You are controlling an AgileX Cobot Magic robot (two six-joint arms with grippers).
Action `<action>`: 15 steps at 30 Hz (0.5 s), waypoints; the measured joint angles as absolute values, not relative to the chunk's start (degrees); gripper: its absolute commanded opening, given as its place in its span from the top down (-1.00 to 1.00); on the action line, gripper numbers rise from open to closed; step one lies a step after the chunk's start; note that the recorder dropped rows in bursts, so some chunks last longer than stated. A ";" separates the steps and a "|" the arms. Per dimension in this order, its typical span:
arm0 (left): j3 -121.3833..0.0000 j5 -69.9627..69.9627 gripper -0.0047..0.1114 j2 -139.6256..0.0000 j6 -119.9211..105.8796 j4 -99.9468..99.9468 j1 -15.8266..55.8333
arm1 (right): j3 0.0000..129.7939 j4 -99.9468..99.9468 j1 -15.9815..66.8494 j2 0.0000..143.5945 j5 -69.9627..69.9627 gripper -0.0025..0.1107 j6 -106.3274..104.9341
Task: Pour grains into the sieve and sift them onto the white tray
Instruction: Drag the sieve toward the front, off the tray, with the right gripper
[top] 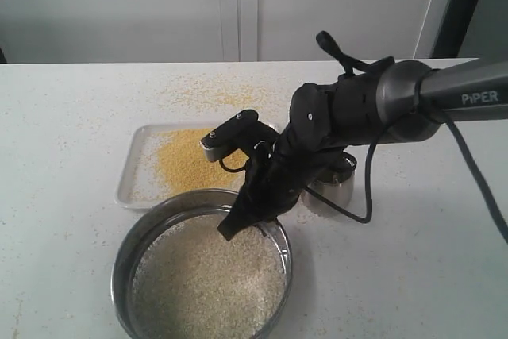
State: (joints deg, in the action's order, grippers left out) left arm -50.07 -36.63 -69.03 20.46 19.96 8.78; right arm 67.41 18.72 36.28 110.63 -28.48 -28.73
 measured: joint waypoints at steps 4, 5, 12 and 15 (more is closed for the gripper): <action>-50.07 -36.63 0.92 -69.03 20.46 19.96 8.78 | 67.63 18.93 35.98 113.17 -25.54 0.96 -28.53; -50.07 -36.63 0.92 -69.03 20.46 19.96 8.78 | 67.75 19.04 35.85 113.45 -25.08 0.96 -28.53; -50.07 -36.63 0.92 -69.03 20.46 19.96 8.78 | 68.11 19.14 34.84 114.25 -23.20 0.95 -28.42; -50.07 -36.63 0.92 -69.03 20.46 19.96 8.78 | 68.23 19.14 34.74 114.25 -23.72 0.87 -28.42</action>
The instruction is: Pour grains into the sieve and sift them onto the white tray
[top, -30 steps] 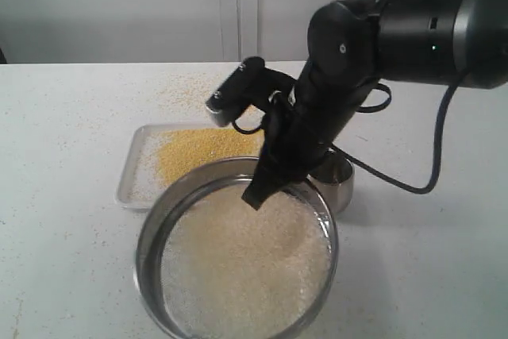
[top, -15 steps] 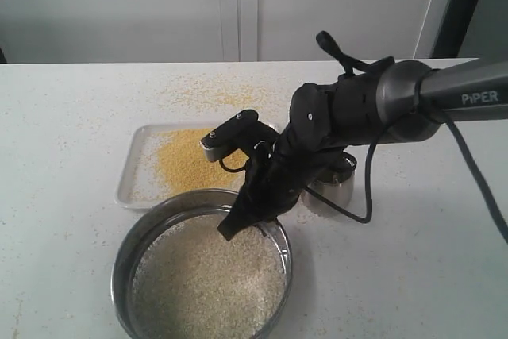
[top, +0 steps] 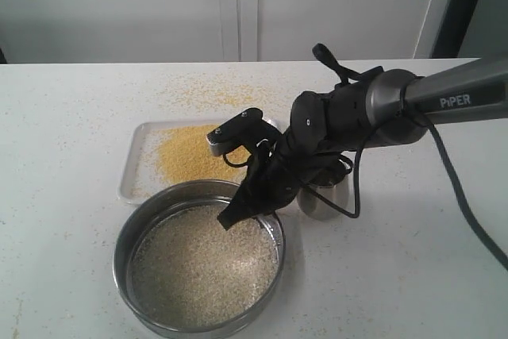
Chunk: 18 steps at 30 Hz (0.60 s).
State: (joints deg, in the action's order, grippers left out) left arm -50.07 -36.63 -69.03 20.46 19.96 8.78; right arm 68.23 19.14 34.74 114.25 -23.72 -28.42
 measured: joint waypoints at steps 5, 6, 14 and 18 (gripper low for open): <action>-50.07 -36.63 0.92 -69.03 20.46 19.96 8.78 | 68.34 19.02 34.73 114.25 -25.20 0.49 -28.64; -50.07 -36.63 0.92 -69.03 20.46 19.96 8.78 | 68.34 19.02 34.73 114.25 -25.38 0.41 -28.64; -50.07 -36.63 0.92 -69.03 20.46 19.96 8.78 | 67.85 18.64 34.55 109.71 -29.59 0.29 -27.51; -50.07 -36.63 0.92 -69.03 20.46 19.96 8.78 | 67.85 18.75 34.55 104.17 -31.28 0.29 -26.44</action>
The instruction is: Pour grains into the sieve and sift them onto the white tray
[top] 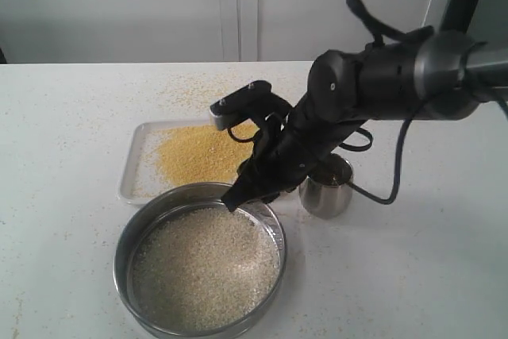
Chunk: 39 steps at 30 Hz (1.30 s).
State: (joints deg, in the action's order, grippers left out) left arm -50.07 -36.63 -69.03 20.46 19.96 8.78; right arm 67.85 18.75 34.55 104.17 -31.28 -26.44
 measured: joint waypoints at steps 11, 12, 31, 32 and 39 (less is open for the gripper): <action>-50.07 -36.63 0.92 -69.03 20.46 19.96 8.78 | 67.85 18.75 34.28 93.79 -39.50 0.96 -22.64; -50.07 -36.63 0.92 -69.03 20.46 19.96 8.78 | 67.85 18.75 33.95 93.09 -41.35 0.96 -22.64; -50.07 -36.63 0.92 -69.03 20.46 19.96 8.78 | 65.24 -0.62 17.68 79.59 -48.62 0.96 -2.58; -50.07 -36.63 0.92 -69.03 20.46 19.96 8.78 | 64.50 -0.74 17.21 78.24 -48.35 0.96 -2.21; -50.07 -36.63 0.92 -69.03 20.46 19.96 8.78 | 58.53 -2.46 12.84 70.71 -47.95 0.96 -1.71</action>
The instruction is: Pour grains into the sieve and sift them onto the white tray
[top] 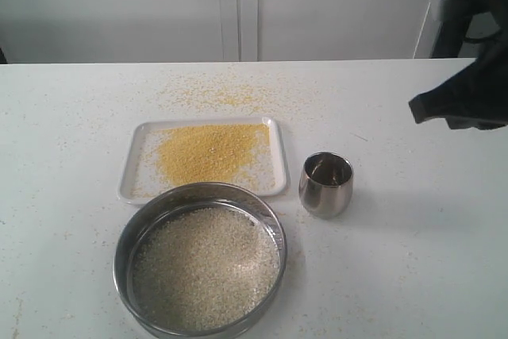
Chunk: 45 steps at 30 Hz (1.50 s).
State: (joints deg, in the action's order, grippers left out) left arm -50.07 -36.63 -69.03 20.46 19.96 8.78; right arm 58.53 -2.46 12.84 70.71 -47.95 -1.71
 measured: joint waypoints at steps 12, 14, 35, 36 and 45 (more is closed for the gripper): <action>-50.07 -36.63 0.92 -69.03 20.46 19.96 8.78 | 46.53 -3.44 9.65 53.74 -41.27 0.96 2.45; -50.07 -36.63 0.92 -69.03 20.46 19.96 8.78 | 44.29 -3.44 9.65 49.90 -38.28 0.96 3.03; -50.07 -36.63 0.92 -69.03 20.46 19.96 8.78 | 34.57 -3.51 9.65 26.50 -31.16 0.96 3.50; -50.07 -36.63 0.92 -69.03 20.46 19.96 8.78 | 34.57 -3.51 9.65 26.11 -31.16 0.96 3.50; -50.07 -36.63 0.92 -69.03 20.46 19.96 8.78 | 34.57 -3.51 9.65 25.83 -30.93 0.96 3.50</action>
